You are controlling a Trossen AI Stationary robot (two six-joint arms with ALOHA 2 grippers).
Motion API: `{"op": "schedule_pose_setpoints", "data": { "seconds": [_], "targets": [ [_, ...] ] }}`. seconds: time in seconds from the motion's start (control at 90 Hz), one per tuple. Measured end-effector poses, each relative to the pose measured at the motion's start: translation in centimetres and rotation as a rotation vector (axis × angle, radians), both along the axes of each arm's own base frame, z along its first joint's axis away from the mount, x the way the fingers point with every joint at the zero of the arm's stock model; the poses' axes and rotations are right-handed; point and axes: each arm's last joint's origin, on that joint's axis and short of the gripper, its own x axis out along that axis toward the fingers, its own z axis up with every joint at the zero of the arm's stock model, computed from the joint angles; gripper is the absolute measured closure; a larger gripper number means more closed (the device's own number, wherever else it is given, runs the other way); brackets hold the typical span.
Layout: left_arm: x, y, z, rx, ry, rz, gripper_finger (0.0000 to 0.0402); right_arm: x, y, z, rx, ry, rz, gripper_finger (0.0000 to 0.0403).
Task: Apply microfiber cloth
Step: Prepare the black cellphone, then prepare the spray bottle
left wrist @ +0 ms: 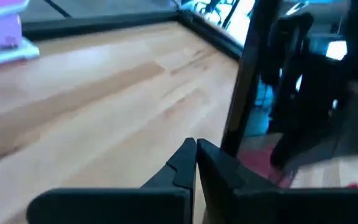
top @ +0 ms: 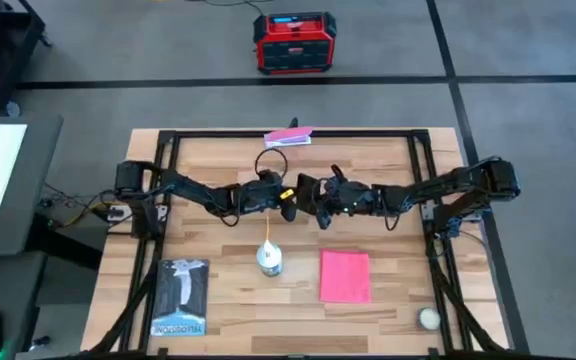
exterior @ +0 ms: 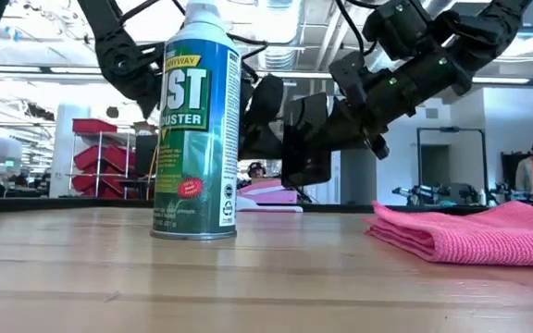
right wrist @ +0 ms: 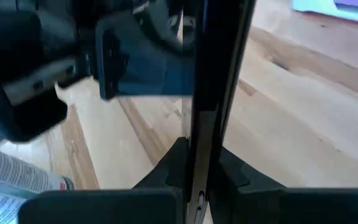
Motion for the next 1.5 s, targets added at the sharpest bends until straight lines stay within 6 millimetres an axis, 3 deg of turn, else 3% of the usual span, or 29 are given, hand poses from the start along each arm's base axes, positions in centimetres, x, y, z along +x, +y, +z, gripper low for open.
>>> {"op": "schedule_pose_setpoints", "data": {
  "seconds": [0.133, 0.278, 0.378, 0.644, 0.833, 1.122, 1.333, 1.5],
  "targets": [
    [-0.2, -0.8, -0.3, 0.016, 0.023, -0.013, 0.0401, 0.0, 0.1, 0.0, -0.002, -0.001, -0.001, 0.0389],
    [-0.9, -0.7, 0.3, 0.145, 0.124, -0.07, 0.0402, 0.1, 0.2, 0.3, -0.04, -0.022, -0.025, 0.0389],
    [-2.1, 0.0, 2.3, 0.21, 0.193, -0.097, 0.0402, 0.0, 0.2, 1.1, -0.066, -0.048, -0.044, 0.0389],
    [-7.3, 0.0, 10.4, 0.42, 0.196, -0.11, 0.0402, -1.1, 0.3, 3.9, -0.141, -0.117, 0.006, 0.0389],
    [-11.2, -0.5, 13.5, 0.482, 0.21, -0.114, 0.0402, -1.6, -0.6, 5.1, -0.122, -0.17, 0.126, 0.0389],
    [-14.8, -1.4, 14.2, 0.431, 0.294, -0.061, 0.0402, -0.9, -1.0, 4.6, -0.122, -0.143, 0.143, 0.0389],
    [-14.7, -4.9, 12.8, 0.353, 0.344, -0.127, 0.0402, -0.9, -1.2, 4.6, -0.137, -0.139, 0.142, 0.0389],
    [-15.3, -8.0, 11.8, 0.352, 0.371, -0.053, 0.0402, -1.1, -1.7, 4.3, -0.141, -0.103, 0.131, 0.0389]
  ]
}}
